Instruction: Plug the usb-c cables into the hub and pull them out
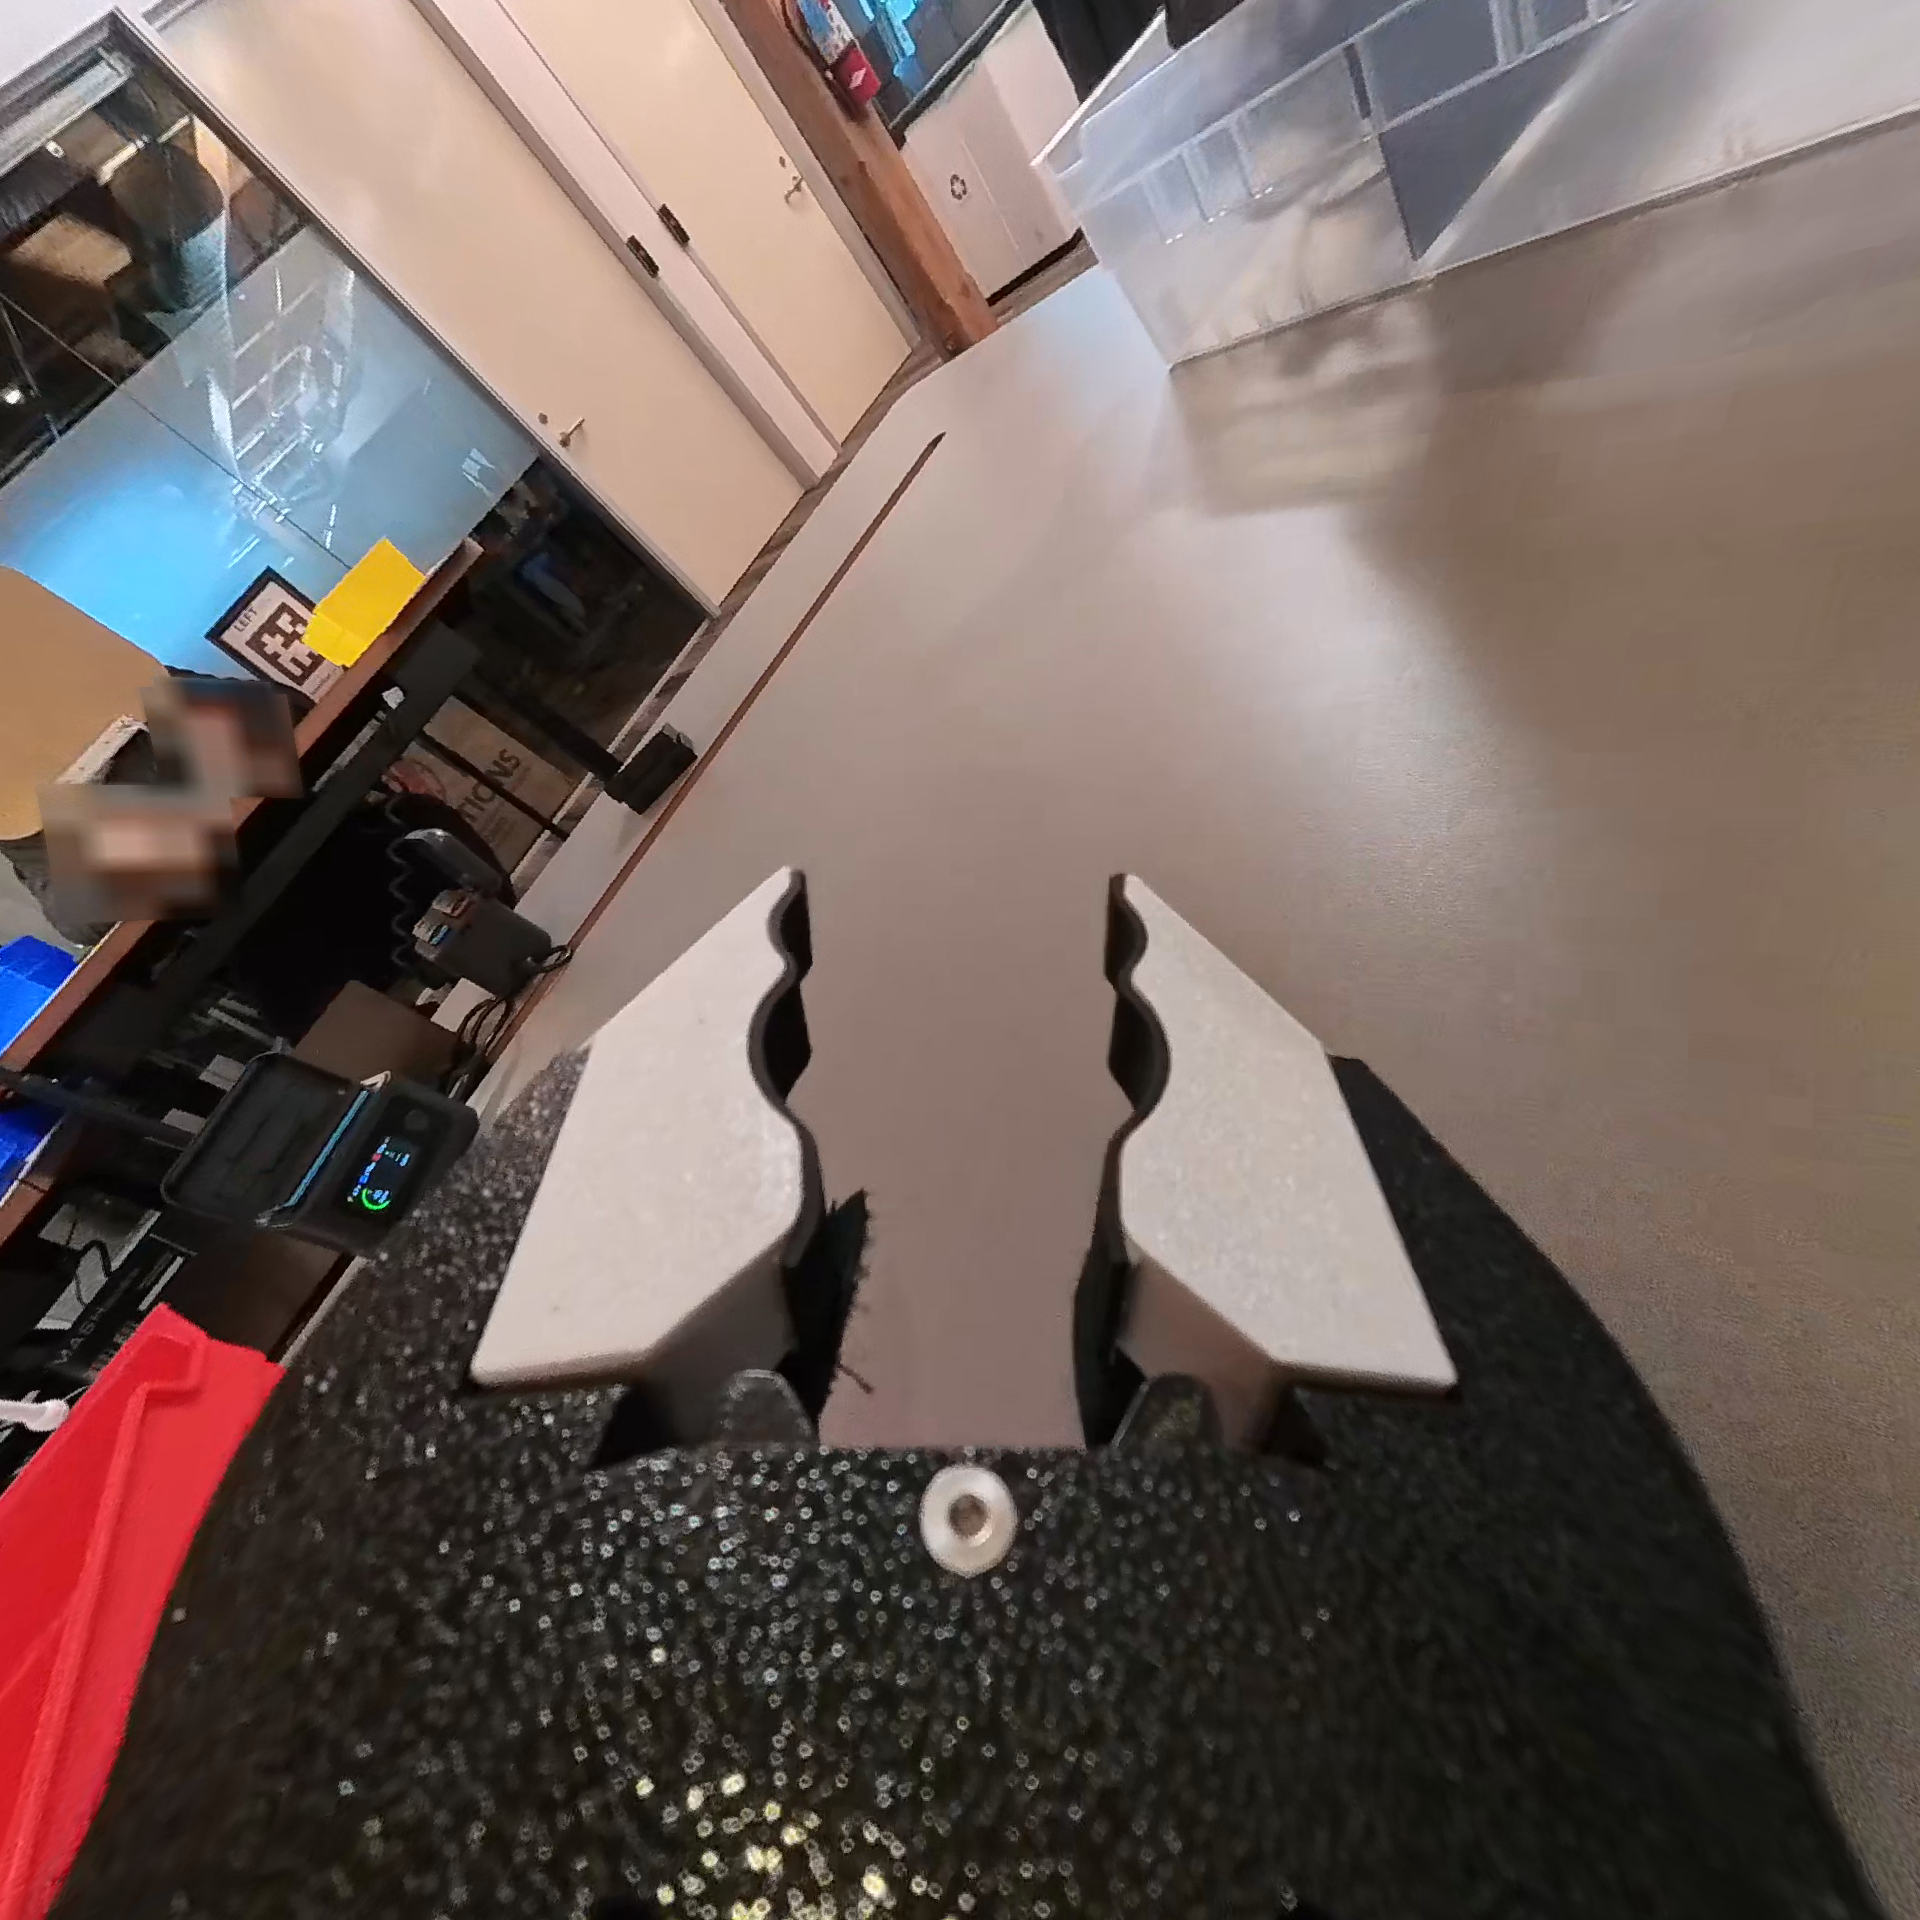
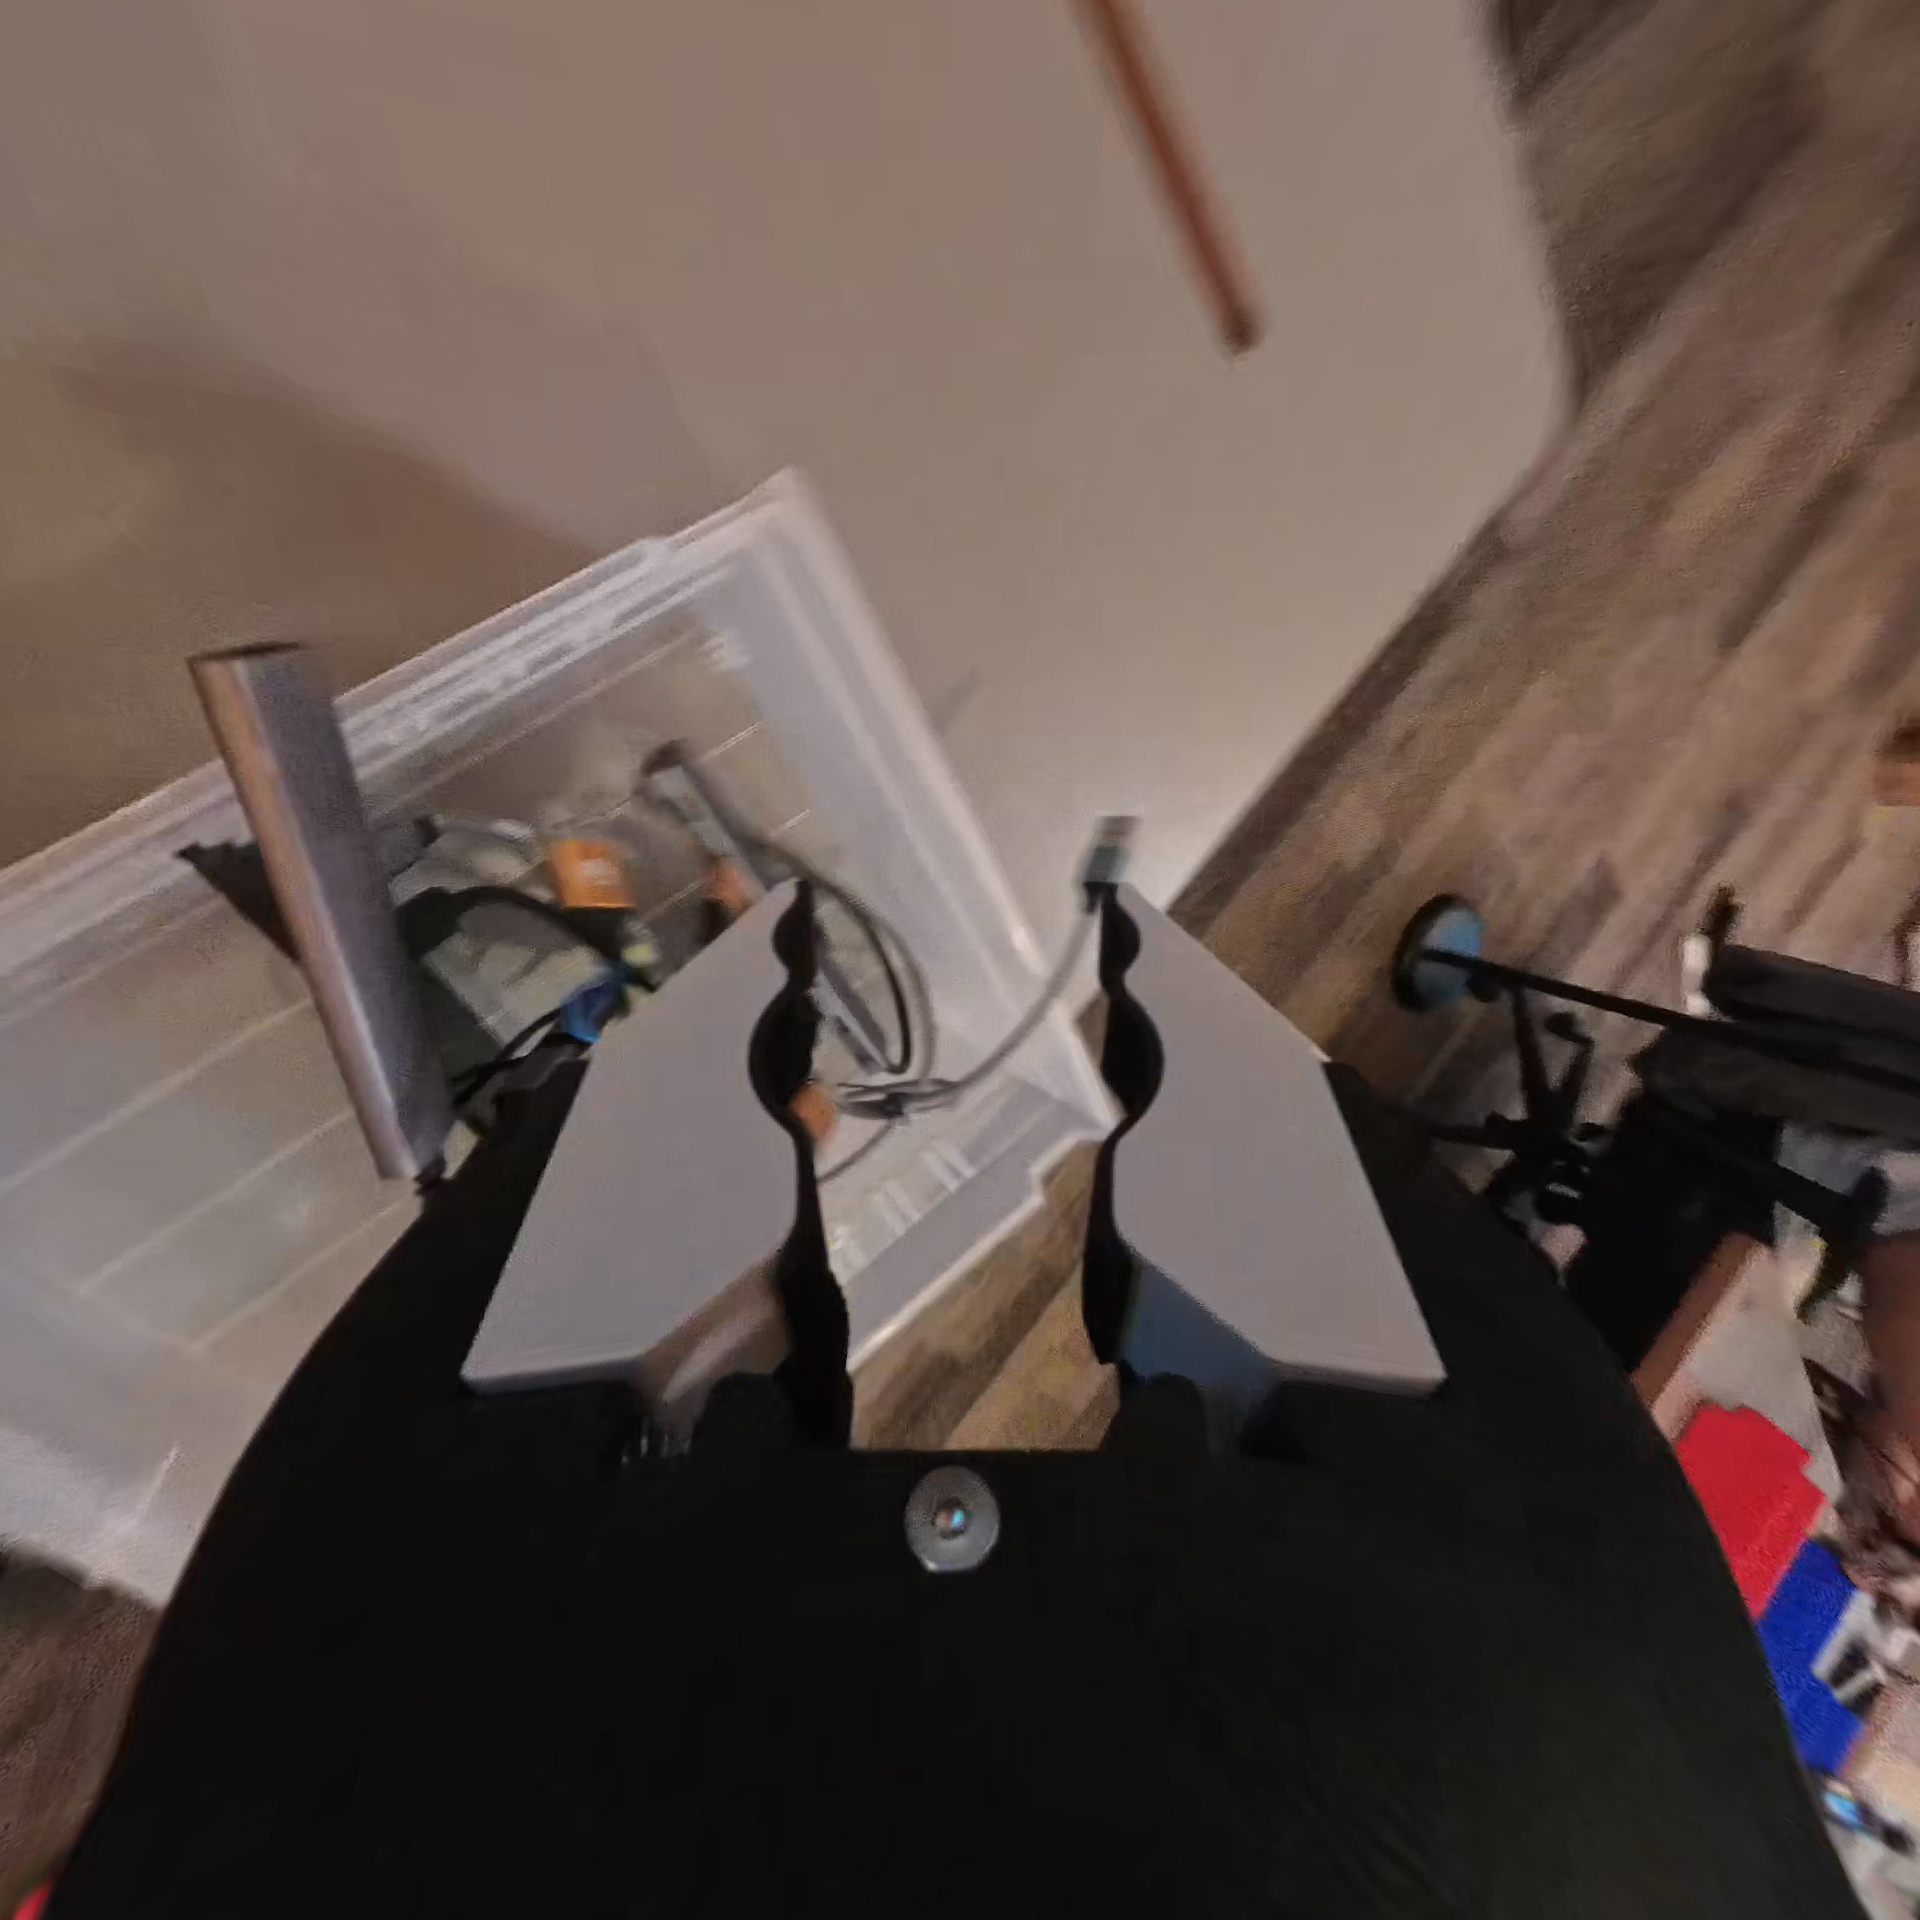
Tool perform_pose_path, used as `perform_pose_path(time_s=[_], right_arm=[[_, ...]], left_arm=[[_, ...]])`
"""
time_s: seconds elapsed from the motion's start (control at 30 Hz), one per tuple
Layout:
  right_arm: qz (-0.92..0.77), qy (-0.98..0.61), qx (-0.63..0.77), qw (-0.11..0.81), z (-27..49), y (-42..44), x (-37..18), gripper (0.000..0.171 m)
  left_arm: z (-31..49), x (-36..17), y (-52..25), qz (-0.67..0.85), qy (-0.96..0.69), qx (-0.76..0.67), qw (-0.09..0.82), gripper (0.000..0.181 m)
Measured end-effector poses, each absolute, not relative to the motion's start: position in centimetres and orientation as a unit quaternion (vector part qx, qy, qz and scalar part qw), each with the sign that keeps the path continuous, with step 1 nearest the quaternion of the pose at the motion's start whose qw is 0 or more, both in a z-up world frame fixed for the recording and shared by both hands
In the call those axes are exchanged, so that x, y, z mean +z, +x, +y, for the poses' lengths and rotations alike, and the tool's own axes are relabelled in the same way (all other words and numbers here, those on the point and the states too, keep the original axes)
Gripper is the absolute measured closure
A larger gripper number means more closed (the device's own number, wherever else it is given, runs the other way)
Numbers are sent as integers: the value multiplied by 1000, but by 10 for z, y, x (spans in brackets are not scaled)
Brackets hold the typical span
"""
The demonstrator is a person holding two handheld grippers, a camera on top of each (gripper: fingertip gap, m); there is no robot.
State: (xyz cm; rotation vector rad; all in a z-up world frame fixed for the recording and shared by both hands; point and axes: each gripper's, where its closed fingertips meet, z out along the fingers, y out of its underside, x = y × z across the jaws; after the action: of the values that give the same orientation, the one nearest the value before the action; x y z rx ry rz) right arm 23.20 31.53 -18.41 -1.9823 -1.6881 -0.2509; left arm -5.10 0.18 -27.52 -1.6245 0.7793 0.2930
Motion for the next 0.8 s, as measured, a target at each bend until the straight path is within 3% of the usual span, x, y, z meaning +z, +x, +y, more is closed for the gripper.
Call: perform_pose_path(time_s=[0.03, 0.13, 0.23, 0.3, 0.4, 0.6, 0.8], right_arm=[[-607, -728, -98, 303, 318, 235, -163, 109], [-546, -713, -85, 432, 309, 244, -104, 85], [-456, -706, -40, 541, 275, 263, -62, 77], [-387, -703, 4, 597, 244, 283, -51, 72], [-290, -707, 73, 640, 204, 319, -66, 70], [-166, -795, 76, 578, 178, 408, -177, 76], [-182, -849, 86, 488, 166, 418, -252, 96]], left_arm=[[2, -275, -51, 336, -705, 127, 611, 123], [5, -272, -53, 324, -707, 135, 614, 105], [7, -257, -56, 289, -725, 140, 610, 70], [6, -239, -63, 232, -744, 137, 611, 49], [-8, -211, -94, 117, -778, 154, 598, 31], [-78, -207, -190, 1, -819, 347, 457, 33], [-129, -246, -213, -91, -883, 276, 369, 41]])
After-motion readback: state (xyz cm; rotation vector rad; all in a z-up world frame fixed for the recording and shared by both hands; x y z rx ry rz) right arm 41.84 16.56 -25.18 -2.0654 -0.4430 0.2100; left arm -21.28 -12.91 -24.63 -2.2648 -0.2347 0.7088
